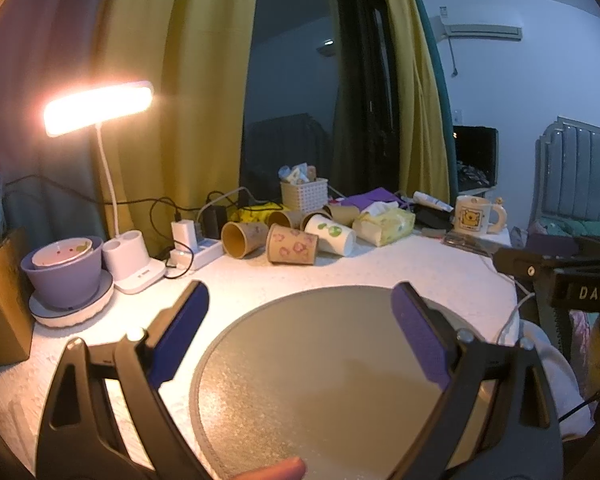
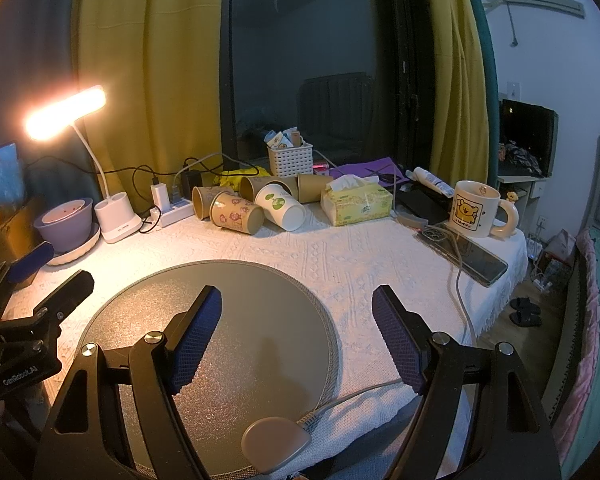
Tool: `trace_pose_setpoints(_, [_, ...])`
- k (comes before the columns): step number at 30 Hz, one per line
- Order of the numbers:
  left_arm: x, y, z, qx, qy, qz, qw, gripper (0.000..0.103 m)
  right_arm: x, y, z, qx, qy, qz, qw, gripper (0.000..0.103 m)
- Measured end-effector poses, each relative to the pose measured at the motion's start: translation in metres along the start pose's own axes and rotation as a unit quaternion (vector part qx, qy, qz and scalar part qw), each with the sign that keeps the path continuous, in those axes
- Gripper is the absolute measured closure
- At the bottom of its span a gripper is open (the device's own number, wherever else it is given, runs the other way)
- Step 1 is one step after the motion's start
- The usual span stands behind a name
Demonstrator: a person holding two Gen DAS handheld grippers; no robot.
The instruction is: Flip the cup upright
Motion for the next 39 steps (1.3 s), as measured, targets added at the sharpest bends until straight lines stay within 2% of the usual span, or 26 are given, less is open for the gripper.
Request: trace_pose_setpoints(39, [-0.0066, 0.0010, -0.0019, -0.001, -0.006, 0.002, 1.0000, 0.009, -0.0013, -0.0020, 0.0008, 0.001, 0.000, 0.000, 1.000, 0.023])
Point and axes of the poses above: each gripper's, at about its wrist camera, not at the fingertips, and y roughly the way its jaws point, x to its right, z to its top, the point moved 7 cm from there along y, roughly the way its jaws point
